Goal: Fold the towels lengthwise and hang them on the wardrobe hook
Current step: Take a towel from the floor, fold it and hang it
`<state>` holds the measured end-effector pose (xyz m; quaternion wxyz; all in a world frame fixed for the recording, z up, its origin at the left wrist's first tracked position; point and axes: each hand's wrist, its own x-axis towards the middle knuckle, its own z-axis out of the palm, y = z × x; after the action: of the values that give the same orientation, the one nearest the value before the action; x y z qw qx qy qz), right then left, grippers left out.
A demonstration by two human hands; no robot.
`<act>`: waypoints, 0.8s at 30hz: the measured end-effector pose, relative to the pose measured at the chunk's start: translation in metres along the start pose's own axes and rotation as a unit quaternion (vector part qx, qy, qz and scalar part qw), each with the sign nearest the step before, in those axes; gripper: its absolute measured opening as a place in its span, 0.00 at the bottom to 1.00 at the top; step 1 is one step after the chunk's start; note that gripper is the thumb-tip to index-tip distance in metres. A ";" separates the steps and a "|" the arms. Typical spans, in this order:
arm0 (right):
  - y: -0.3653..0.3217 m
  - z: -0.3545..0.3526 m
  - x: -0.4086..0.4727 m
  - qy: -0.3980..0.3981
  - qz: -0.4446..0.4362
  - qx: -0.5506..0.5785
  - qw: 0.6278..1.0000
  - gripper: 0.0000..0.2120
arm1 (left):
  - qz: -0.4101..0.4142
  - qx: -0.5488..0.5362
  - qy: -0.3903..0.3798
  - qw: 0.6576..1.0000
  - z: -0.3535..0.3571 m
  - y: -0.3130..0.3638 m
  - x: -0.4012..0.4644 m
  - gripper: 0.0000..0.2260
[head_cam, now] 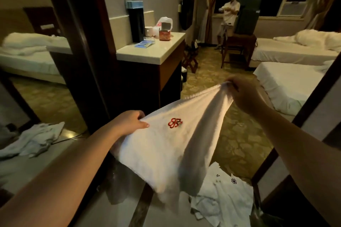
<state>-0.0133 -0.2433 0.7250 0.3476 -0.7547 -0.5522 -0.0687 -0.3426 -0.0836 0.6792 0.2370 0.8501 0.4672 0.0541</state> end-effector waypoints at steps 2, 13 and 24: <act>-0.007 0.006 -0.012 0.006 0.016 0.016 1.000 0.10 | -0.049 -0.015 0.022 0.998 -0.005 -0.021 -0.026 0.15; -0.054 0.022 -0.097 -0.055 0.033 0.071 0.995 0.13 | -0.187 -0.206 0.185 0.943 0.006 -0.084 -0.213 0.03; -0.132 0.024 -0.211 -0.140 -0.015 0.120 0.983 0.15 | -0.240 -0.561 0.351 0.710 0.044 -0.090 -0.439 0.08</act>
<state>-0.2167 -0.3747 0.6636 0.3536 -0.7015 -0.6107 0.0995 -0.6432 -0.4184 0.6565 0.4945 0.3396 0.5883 0.5423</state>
